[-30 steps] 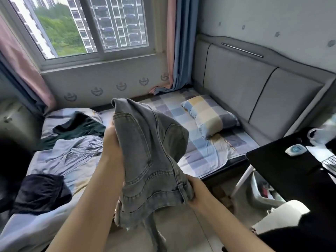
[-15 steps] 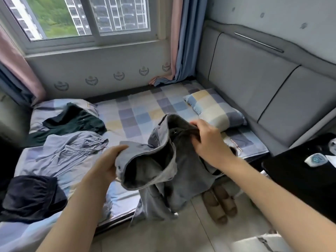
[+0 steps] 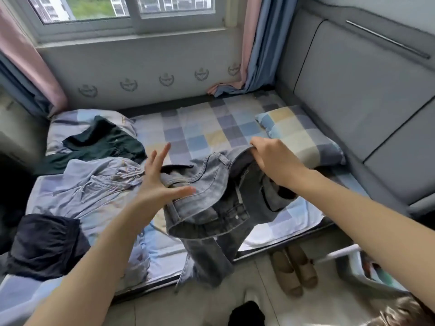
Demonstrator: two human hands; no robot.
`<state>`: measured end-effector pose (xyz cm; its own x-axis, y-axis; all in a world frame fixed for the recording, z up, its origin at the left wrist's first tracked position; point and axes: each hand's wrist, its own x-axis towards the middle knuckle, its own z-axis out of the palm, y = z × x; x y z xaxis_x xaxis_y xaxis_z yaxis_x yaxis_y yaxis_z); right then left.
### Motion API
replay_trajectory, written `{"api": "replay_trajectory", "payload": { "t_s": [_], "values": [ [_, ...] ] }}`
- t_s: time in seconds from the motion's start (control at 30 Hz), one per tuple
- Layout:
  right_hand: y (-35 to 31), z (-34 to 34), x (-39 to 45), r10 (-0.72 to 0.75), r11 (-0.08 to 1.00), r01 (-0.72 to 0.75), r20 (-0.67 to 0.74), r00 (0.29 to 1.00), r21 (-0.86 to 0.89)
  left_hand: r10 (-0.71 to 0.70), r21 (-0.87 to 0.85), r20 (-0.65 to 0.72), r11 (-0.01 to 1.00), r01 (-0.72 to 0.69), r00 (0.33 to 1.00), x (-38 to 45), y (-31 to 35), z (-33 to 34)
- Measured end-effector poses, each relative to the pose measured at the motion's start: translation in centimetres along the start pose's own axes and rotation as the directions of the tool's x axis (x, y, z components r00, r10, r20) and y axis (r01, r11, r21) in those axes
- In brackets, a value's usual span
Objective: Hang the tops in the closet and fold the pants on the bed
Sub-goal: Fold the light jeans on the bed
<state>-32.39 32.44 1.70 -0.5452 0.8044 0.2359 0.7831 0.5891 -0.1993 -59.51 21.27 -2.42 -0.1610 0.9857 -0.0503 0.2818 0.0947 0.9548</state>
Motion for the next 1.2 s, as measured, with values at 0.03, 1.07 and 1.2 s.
{"api": "replay_trajectory", "payload": {
  "t_s": [0.03, 1.07, 1.2],
  "values": [
    [0.4, 0.2, 1.1, 0.029, 0.995, -0.030, 0.012, 1.000, 0.097, 0.066, 0.131, 0.049, 0.989, -0.072, 0.997, 0.6, -0.4, 1.1],
    [22.6, 7.7, 12.2, -0.477, 0.692, 0.706, 0.639, 0.604, -0.151, -0.520, 0.633, 0.572, -0.212, -0.745, 0.634, 13.4, -1.6, 3.8],
    [23.4, 6.1, 12.2, -0.446, 0.747, 0.655, 0.645, 0.620, -0.113, -0.191, 0.649, 0.691, -0.262, -0.715, 0.697, 14.5, -0.3, 2.3]
  ]
}}
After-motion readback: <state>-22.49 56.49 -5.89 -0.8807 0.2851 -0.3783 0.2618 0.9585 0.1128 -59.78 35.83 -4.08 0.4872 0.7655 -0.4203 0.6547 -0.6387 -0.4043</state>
